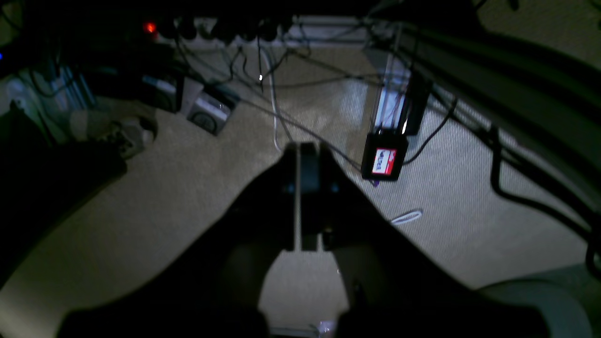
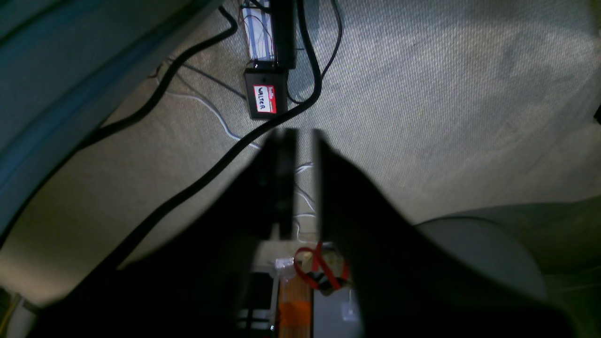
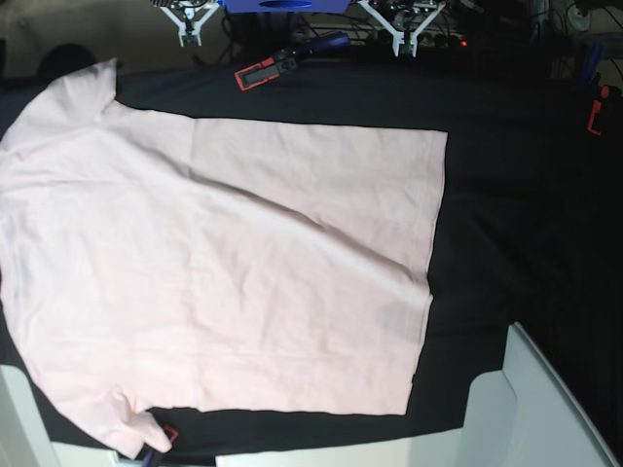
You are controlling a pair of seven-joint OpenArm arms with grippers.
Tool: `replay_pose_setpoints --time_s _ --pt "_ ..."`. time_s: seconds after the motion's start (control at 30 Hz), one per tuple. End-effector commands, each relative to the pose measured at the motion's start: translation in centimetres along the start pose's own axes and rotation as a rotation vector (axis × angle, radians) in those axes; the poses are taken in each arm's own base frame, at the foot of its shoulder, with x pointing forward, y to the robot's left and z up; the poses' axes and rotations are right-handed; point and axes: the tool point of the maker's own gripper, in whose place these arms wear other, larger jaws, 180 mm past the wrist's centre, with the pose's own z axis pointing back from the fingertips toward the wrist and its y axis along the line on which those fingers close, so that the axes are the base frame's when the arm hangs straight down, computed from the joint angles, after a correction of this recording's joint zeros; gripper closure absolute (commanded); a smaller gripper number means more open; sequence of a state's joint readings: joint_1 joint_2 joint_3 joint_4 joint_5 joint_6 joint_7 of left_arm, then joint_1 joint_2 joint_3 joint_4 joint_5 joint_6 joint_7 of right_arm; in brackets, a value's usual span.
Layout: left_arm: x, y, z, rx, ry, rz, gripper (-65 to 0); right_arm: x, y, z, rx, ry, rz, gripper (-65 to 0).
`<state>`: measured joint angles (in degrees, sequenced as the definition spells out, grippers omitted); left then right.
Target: Fold the T-shirt properly
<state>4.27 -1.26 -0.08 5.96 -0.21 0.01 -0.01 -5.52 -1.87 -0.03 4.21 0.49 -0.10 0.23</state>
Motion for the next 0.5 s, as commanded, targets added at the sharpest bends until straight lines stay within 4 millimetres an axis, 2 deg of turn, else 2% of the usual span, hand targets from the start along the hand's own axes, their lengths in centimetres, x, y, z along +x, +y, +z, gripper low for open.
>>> replay_pose_setpoints --time_s 0.0,0.07,0.1,0.17,0.2,0.23,0.3,0.37,0.43,0.47 --pt "0.0 0.3 0.0 0.009 -0.005 0.000 -4.4 -0.3 -0.3 0.0 -0.007 -0.001 -0.006 -16.8" --pt "-0.7 0.5 0.1 0.011 0.001 -0.001 -9.4 -0.5 -0.3 0.0 -0.007 0.000 -0.006 -29.6" --pt "-0.2 0.5 0.1 0.012 -0.013 -0.003 -13.6 -0.8 -0.3 0.0 -0.007 0.005 -0.006 -36.0" --pt "-0.8 0.8 0.3 0.016 -0.017 -0.014 -24.5 -1.0 -0.3 0.0 -0.007 0.006 -0.007 -50.2" --pt "-0.9 0.9 0.3 0.018 -0.025 -0.014 -29.4 -1.1 -0.3 0.0 -0.007 0.008 -0.007 -55.3" --pt "-0.8 0.9 0.4 0.020 -0.034 -0.016 -32.6 -1.1 -0.3 0.0 -0.007 0.006 -0.007 -57.7" --pt "-1.3 1.1 0.6 0.022 -0.039 -0.022 -34.3 -1.1 -0.3 0.1 -0.007 -0.012 -0.007 -56.9" --pt "-1.2 1.2 0.7 0.025 -0.048 -0.018 -34.1 -1.3 -0.4 0.1 -0.009 -0.027 -0.007 -51.4" --pt "-1.3 1.2 0.7 0.025 -0.048 -0.017 -31.9 -1.2 -0.4 0.1 -0.009 -0.030 -0.007 -40.8" --pt "-1.4 1.2 0.7 0.027 -0.046 -0.013 -27.5 -1.2 -0.4 0.1 -0.009 -0.030 -0.007 -32.8"
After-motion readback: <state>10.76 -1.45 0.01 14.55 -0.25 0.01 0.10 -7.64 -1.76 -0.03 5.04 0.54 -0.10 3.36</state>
